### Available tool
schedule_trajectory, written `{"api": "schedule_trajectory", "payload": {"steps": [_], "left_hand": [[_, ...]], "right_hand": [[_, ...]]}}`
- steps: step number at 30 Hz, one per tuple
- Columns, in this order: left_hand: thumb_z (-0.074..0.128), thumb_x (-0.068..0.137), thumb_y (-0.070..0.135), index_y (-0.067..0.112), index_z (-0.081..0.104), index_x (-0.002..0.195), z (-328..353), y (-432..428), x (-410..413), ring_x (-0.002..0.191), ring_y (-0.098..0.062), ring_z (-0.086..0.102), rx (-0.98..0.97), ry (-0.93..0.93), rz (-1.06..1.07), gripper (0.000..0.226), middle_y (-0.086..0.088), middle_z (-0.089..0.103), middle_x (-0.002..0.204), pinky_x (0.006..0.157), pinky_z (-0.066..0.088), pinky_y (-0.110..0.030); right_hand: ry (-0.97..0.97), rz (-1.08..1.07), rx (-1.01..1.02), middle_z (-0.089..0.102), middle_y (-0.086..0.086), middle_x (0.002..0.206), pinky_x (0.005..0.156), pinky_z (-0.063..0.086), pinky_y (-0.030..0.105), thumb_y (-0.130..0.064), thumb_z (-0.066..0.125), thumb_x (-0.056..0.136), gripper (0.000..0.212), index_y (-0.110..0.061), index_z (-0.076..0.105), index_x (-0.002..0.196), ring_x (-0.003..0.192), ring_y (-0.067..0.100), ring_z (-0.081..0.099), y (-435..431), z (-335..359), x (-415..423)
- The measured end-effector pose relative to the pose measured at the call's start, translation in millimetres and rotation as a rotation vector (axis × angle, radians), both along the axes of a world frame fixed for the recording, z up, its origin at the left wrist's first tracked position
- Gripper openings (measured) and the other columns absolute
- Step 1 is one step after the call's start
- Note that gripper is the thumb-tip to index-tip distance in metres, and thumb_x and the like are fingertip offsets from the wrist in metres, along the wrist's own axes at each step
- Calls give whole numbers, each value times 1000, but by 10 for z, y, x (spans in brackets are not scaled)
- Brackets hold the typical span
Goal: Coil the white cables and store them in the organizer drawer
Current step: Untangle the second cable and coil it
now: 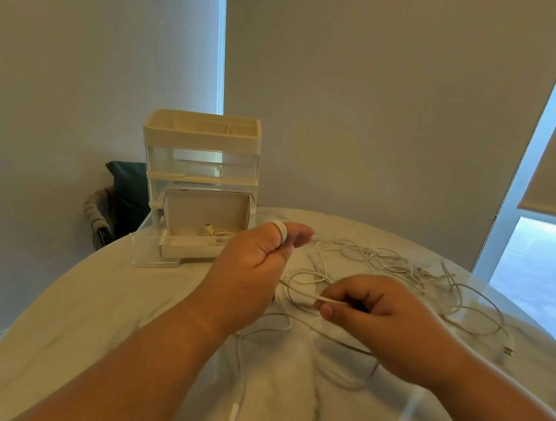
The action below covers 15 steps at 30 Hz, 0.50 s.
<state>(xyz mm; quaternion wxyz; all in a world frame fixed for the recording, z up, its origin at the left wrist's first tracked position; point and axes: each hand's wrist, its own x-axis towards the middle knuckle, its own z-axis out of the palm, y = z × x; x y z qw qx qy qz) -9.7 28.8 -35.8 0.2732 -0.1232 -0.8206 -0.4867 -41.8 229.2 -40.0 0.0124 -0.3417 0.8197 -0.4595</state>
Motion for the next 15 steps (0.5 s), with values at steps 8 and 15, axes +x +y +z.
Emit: {"api": "schedule_trajectory", "payload": {"steps": [8, 15], "left_hand": [[43, 105, 26, 39, 59, 130, -67, 19, -61, 122, 16, 46, -356, -110, 16, 33, 29, 58, 128, 98, 33, -2], [39, 104, 28, 37, 59, 99, -56, 124, -34, 84, -4, 58, -338, -211, -21, 23, 8, 65, 89, 79, 52, -33]], "right_hand": [[-15, -56, -112, 62, 5, 64, 59, 46, 21, -29, 72, 88, 13, -33, 76, 77, 58, 13, 52, 25, 46, 20], [24, -114, -192, 63, -2, 62, 62, 47, 19, -30, 71, 88, 12, -34, 76, 78, 59, 8, 55, 44, 66, 0]]}}
